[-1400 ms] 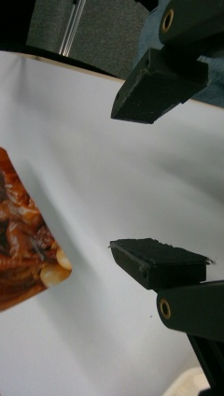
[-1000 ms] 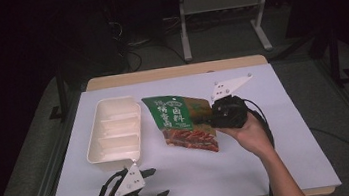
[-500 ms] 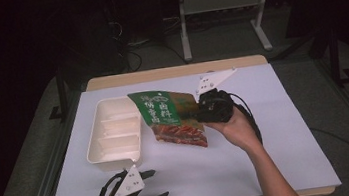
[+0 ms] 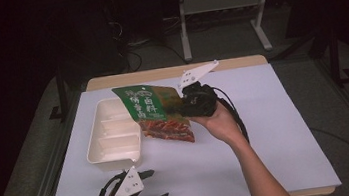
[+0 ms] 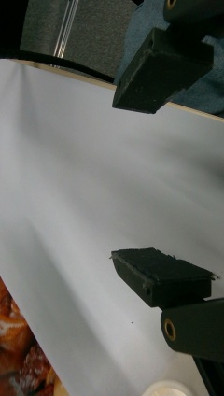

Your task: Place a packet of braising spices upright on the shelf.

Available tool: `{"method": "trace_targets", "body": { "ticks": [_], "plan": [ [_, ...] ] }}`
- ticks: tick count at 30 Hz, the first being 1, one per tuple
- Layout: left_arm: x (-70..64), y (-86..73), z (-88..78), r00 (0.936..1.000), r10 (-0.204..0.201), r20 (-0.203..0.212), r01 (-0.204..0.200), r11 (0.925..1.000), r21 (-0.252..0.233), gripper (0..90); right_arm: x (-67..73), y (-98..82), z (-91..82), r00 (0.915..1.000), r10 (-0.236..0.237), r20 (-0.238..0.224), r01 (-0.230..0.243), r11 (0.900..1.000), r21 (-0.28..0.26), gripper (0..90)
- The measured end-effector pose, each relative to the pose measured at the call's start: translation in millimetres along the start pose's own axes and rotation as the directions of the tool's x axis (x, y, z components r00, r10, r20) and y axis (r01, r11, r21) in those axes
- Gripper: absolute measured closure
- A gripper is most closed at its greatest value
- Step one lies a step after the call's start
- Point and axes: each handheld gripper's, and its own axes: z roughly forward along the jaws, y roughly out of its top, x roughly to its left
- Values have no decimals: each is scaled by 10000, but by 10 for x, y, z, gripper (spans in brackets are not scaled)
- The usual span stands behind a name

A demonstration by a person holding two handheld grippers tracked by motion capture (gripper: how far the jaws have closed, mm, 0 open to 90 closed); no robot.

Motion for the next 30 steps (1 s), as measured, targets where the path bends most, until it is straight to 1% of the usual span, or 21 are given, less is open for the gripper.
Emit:
{"method": "trace_targets", "body": {
  "ticks": [1,2,3,4,5,7,9,14,15,20,21,27,30],
  "plan": [
    [-1,-2,-3,10000,7,-12,-7,10000,-8,214,9,15,18,9999,123,-20,-124,9999,-74,896],
    [-1,-2,-3,10000,7,-12,-7,10000,-8,212,9,15,18,9999,123,-20,-124,9999,-74,896],
    [-4,-8,-4,10000,13,-42,-13,10000,-29,211,8,44,55,10000,78,2,-78,9999,-92,896],
    [-4,-8,-4,10000,13,-42,-13,10000,-29,207,1,53,64,10000,-23,42,24,10000,-50,896],
    [-6,-11,-6,10000,9,-55,-9,10000,-17,203,6,69,85,10000,57,36,-57,9999,-91,896],
    [-7,-13,-9,9999,73,-73,-72,10000,11,201,9,94,110,10000,57,35,-57,9999,-119,896],
    [-9,-16,-4,10000,37,-81,-37,10000,4,200,16,121,136,9999,103,15,-103,9997,-220,896],
    [-14,-20,12,9999,133,-76,-133,9999,31,198,13,202,199,9999,106,33,-105,9996,-276,896],
    [-23,-21,13,10000,75,-55,-74,10000,29,198,11,220,217,9999,116,61,-114,9995,-294,896],
    [-26,-24,7,10000,93,-35,-93,10000,-4,200,-1,282,291,9999,55,98,-52,9995,-313,896],
    [-24,-27,4,9999,108,-57,-108,9999,-29,200,-4,312,340,9999,57,94,-54,9995,-295,897],
    [-23,-32,-1,9998,183,-79,-183,9998,-1,199,-12,380,441,10000,38,68,-35,9994,-345,896],
    [-27,-34,-3,9998,195,-74,-195,9998,19,199,-16,449,532,10000,-10,71,13,9991,-413,896]
  ]
}}
